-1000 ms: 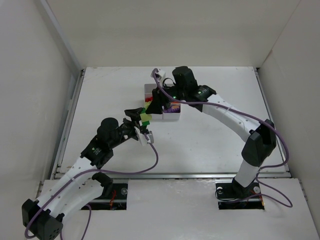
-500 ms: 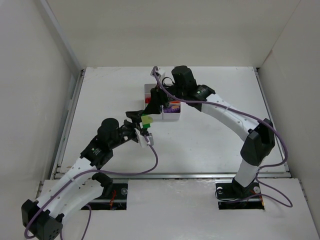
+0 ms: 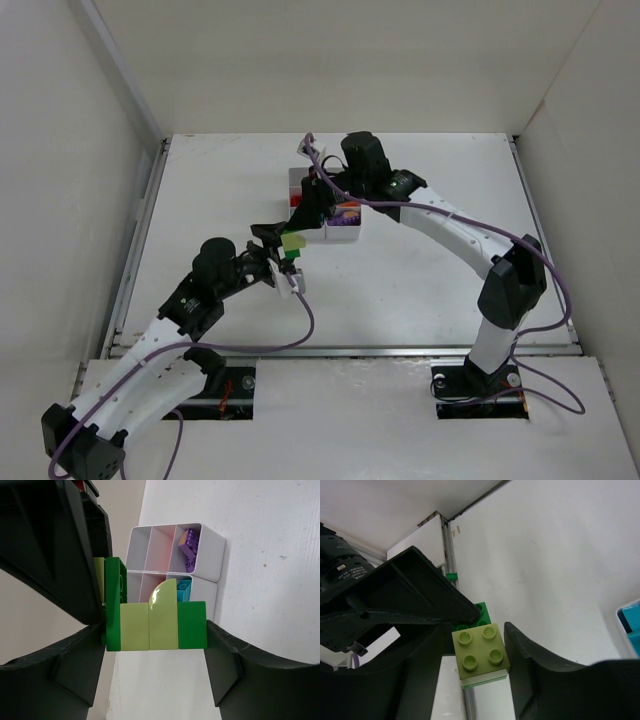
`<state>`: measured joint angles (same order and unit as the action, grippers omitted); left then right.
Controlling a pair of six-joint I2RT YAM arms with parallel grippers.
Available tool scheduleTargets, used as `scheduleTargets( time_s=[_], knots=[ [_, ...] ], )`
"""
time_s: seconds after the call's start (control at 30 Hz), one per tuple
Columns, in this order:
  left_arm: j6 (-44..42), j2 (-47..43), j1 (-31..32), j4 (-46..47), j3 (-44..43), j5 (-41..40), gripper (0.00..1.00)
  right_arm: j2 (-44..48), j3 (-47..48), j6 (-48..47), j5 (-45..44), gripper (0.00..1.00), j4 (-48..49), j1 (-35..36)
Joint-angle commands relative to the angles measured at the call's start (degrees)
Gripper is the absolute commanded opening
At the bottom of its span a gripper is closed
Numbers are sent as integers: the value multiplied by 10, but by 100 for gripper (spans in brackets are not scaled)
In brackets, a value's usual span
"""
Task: Sort the legos into containers by color
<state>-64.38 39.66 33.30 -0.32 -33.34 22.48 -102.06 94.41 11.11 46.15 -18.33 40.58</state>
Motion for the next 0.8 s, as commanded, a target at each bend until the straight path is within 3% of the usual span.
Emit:
scheduleTargets(
  time_s=[0.0,0.23,0.33,0.43,0.77],
  knots=[
    [2,-12,2,18,-5,12,0,6,-5,-19,34,54,36,4],
    [2,-17,2,13,-5,17,0,18,-12,-19,34,24,49,-15],
    [-4,-17,2,0,-5,36,0,23,-12,14,34,4,73,-22],
    [-10,-17,2,-14,-5,44,0,23,-5,32,29,0,81,-28],
    [-36,-35,2,-57,11,84,0,18,30,63,-71,0,87,-38]
  ],
)
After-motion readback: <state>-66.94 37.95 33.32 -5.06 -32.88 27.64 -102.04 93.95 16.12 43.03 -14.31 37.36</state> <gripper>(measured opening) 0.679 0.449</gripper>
